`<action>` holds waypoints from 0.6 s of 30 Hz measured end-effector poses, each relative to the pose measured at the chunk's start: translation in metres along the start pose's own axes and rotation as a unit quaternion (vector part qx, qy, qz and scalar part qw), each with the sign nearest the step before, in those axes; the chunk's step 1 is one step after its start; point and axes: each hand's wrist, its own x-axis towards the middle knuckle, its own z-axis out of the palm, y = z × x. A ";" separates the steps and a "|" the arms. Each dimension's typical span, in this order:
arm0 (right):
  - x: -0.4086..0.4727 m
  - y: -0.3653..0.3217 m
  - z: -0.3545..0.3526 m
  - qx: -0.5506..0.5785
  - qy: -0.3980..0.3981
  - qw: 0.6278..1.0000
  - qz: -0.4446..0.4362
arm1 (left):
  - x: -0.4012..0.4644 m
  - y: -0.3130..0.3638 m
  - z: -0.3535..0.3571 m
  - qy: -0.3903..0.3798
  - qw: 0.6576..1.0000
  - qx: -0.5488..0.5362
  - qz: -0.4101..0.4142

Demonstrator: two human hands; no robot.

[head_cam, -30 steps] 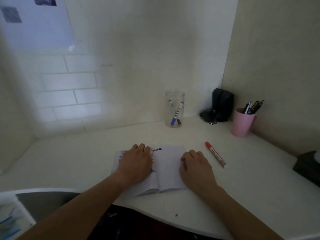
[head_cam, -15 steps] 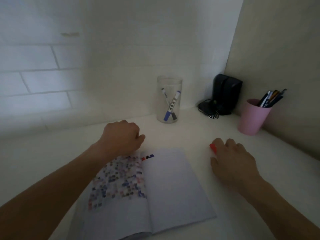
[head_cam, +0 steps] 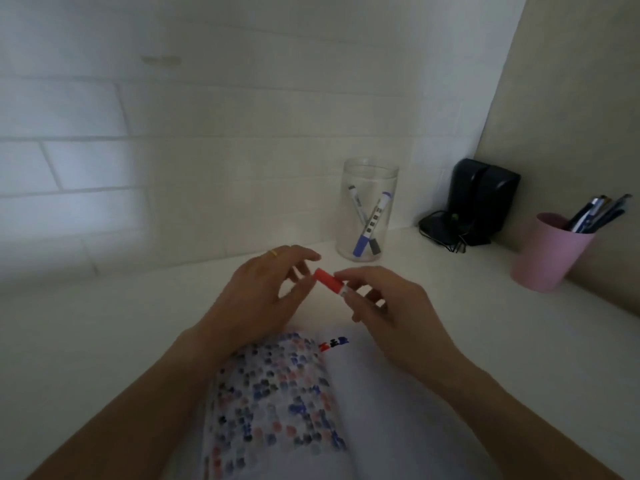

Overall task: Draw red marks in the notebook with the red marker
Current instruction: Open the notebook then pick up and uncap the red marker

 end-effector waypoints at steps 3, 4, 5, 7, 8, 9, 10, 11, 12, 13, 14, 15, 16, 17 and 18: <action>-0.007 0.010 0.009 0.016 0.012 1.000 0.004 | -0.003 0.004 -0.001 -0.051 0.995 -0.042 0.075; -0.010 0.013 0.010 0.019 0.017 1.000 0.003 | -0.003 0.006 -0.001 -0.056 0.994 -0.045 0.087; -0.011 0.015 0.010 0.031 0.024 0.999 0.004 | -0.003 0.008 -0.001 -0.053 0.993 -0.045 0.096; -0.013 0.014 0.006 0.102 0.049 0.993 0.045 | -0.002 0.010 -0.002 -0.032 0.993 -0.061 0.098; -0.013 0.012 0.002 0.162 0.065 0.981 0.084 | -0.002 0.011 -0.003 -0.017 0.993 -0.076 0.087; -0.013 0.010 -0.002 0.228 0.083 0.962 0.123 | -0.001 0.012 -0.004 -0.003 0.993 -0.092 0.072; -0.013 0.007 -0.005 0.295 0.097 0.938 0.154 | -0.001 0.014 -0.005 0.007 0.992 -0.107 0.061; -0.013 0.005 -0.006 0.367 0.101 0.907 0.181 | 0.000 0.016 -0.006 0.012 0.992 -0.114 0.054; -0.014 0.002 -0.005 0.443 0.100 0.867 0.204 | 0.000 0.019 -0.006 0.011 0.992 -0.111 0.054; -0.014 -0.001 -0.004 0.513 0.098 0.823 0.223 | 0.001 0.022 -0.007 0.006 0.993 -0.103 0.057; -0.014 -0.003 -0.002 0.565 0.099 0.784 0.236 | 0.001 0.025 -0.008 0.001 0.994 -0.095 0.058; -0.014 -0.006 -0.001 0.600 0.102 0.756 0.242 | 0.001 0.026 -0.009 -0.005 0.995 -0.091 0.052; -0.013 -0.009 -0.001 0.620 0.105 0.738 0.243 | 0.000 0.027 -0.010 -0.012 0.995 -0.091 0.043; -0.012 -0.011 -0.003 0.625 0.103 0.735 0.241 | -0.001 0.028 -0.010 -0.020 0.995 -0.090 0.039; -0.012 -0.013 -0.004 0.612 0.100 0.748 0.236 | -0.002 0.030 -0.009 -0.028 0.995 -0.086 0.040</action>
